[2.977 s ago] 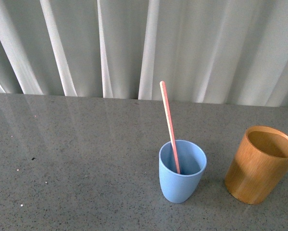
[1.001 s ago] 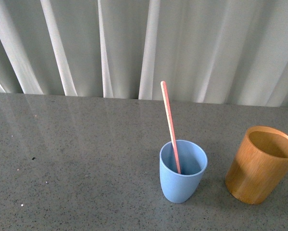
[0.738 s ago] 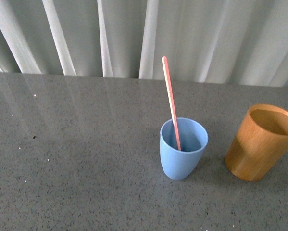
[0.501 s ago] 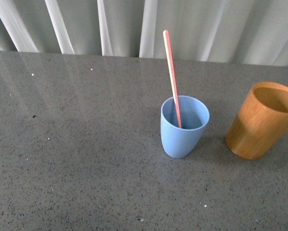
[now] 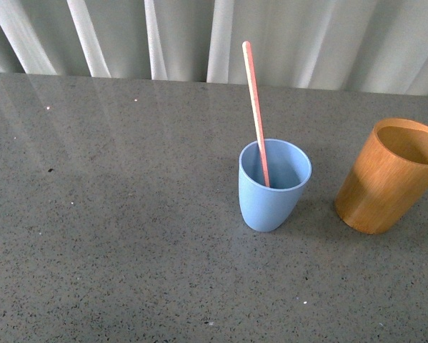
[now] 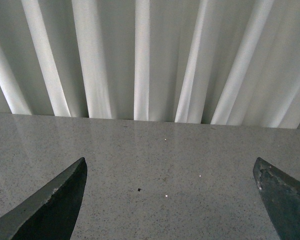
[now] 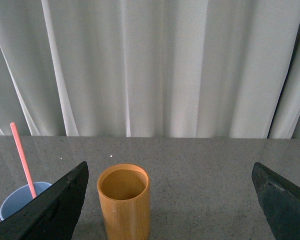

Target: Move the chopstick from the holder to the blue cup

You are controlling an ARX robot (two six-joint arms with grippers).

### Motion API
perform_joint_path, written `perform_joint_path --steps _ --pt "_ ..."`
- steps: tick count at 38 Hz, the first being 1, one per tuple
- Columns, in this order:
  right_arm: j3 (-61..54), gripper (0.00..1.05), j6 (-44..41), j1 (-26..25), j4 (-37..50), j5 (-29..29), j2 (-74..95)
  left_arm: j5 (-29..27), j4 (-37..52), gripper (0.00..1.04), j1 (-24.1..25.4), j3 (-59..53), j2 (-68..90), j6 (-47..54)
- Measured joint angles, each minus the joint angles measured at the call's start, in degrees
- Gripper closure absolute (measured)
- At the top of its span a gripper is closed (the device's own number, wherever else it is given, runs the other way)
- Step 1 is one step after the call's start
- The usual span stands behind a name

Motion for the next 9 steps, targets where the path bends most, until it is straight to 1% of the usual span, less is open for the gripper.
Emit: perform_joint_path --steps 9 --pt "0.0 0.1 0.0 0.0 0.0 0.0 0.0 0.0 0.0 0.07 0.0 0.0 0.0 0.0"
